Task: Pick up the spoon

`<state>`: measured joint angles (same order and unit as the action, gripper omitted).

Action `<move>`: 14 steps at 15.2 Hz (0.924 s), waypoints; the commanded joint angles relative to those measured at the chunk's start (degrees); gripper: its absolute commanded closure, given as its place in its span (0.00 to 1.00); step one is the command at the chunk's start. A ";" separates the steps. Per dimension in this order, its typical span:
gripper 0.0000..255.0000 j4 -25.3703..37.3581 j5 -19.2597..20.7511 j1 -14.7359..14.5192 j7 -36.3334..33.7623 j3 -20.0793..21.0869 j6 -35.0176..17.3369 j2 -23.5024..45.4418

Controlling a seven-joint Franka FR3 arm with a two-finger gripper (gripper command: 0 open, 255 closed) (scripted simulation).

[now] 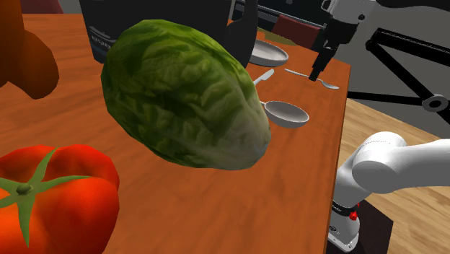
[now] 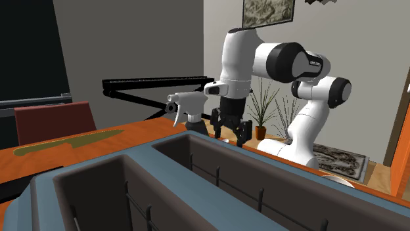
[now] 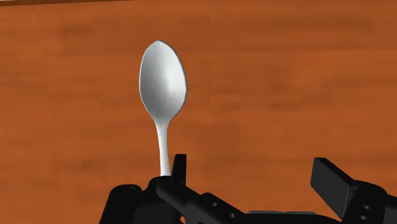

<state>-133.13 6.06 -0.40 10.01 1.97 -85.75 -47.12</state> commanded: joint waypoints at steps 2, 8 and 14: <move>0.00 2.61 -0.60 0.08 2.51 -2.56 1.24 2.88; 0.00 15.24 -4.71 -0.26 14.53 -13.92 7.64 17.86; 0.00 9.75 -4.42 -0.05 14.65 -14.08 3.18 16.83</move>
<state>-122.36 1.62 -0.47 24.65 -12.09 -81.63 -30.20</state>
